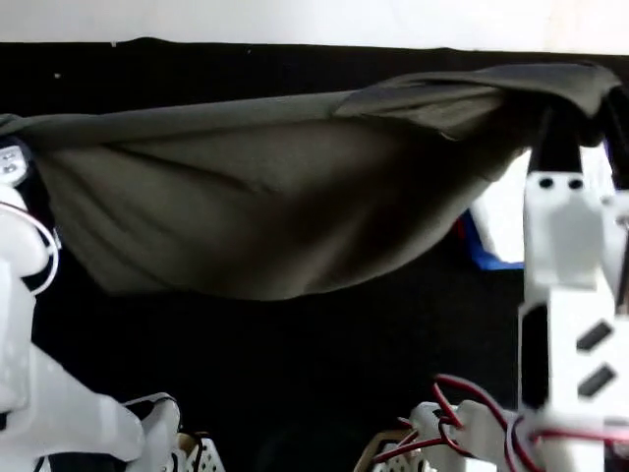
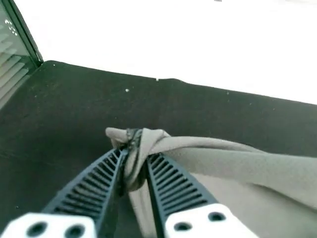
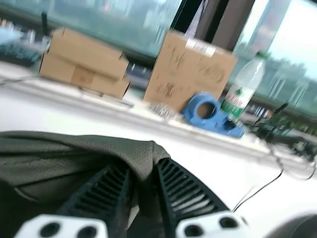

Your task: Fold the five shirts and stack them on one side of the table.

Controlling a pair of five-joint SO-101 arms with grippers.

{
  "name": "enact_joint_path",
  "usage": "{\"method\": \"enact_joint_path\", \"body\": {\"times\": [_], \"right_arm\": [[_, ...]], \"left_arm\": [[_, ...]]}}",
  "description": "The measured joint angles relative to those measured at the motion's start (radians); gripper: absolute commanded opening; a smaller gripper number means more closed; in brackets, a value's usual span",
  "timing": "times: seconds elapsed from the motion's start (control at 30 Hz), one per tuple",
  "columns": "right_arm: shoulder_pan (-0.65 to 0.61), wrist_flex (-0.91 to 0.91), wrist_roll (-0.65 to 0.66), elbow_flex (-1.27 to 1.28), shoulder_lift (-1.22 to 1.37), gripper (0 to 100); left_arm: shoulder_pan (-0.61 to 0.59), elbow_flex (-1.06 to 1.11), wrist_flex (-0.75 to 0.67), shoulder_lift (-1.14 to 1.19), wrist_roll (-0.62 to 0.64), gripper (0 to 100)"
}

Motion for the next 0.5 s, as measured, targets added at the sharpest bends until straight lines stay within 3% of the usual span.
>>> {"method": "enact_joint_path", "body": {"times": [0.17, 0.5], "right_arm": [[0.008, 0.000, 0.000, -0.058, -0.081, 0.5], [0.018, 0.000, 0.002, -0.074, -0.212, 0.5]], "left_arm": [[0.000, 0.023, 0.002, -0.114, 0.023, 1], [-0.009, 0.288, 0.002, -0.361, 0.029, 1]]}}
